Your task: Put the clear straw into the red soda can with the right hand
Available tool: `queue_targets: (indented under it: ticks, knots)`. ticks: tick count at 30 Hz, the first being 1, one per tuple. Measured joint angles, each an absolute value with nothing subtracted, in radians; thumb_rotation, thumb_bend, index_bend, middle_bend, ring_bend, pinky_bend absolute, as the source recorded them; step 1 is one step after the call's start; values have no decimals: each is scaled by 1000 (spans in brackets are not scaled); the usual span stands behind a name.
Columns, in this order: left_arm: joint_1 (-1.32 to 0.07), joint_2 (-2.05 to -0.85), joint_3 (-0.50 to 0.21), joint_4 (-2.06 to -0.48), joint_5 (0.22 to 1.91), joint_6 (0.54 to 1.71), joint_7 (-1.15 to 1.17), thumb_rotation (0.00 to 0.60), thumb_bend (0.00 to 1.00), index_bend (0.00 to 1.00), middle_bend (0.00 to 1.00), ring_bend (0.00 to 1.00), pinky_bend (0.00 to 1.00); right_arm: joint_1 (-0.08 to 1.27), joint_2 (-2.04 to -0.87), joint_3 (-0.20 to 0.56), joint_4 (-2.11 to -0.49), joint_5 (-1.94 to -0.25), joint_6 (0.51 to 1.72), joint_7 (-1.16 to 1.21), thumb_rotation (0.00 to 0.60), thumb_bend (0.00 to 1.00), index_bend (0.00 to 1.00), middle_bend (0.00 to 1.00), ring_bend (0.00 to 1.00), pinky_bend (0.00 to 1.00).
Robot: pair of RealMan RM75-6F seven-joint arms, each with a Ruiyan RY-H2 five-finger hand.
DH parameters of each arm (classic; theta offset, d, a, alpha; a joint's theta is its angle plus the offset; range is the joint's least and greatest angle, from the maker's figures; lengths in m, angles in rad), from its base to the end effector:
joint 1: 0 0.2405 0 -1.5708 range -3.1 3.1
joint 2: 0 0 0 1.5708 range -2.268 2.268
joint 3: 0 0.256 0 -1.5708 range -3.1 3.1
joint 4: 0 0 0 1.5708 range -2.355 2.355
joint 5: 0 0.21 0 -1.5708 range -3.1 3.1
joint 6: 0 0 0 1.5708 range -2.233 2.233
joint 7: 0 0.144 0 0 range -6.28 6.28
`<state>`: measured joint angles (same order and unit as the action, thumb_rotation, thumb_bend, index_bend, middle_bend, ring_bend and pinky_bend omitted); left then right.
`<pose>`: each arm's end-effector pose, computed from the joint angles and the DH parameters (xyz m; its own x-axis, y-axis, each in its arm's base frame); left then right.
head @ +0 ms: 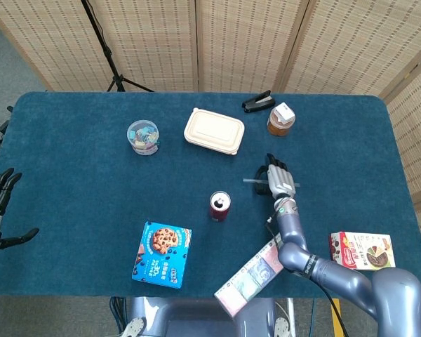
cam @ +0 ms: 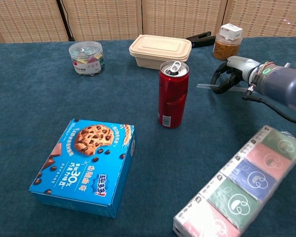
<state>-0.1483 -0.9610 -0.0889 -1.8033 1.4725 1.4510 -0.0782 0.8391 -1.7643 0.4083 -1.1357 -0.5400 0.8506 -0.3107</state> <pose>-0.2717 0.2040 0.1921 0.2858 -0.0156 0.9582 0.9561 -0.0622 -0.2862 -0.1740 -0.4113 -0.0418 0.0060 -0.3158 0.9488 -0.9824 0.1751 0.0645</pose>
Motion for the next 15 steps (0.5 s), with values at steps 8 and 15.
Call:
queue_targets:
  ticks: [8, 15]
  knots:
    - [-148, -959, -84, -1804, 1482, 1451, -83, 600, 88, 0, 0, 0, 0, 754, -1619, 448, -1391, -646, 884, -163, 600, 548, 579, 0, 0, 0]
    - [-150, -953, -87, -1800, 1472, 1444, -106, 600, 87, 0, 0, 0, 0, 670, -1472, 500, -1599, -752, 879, 25, 600, 549, 589, 0, 0, 0]
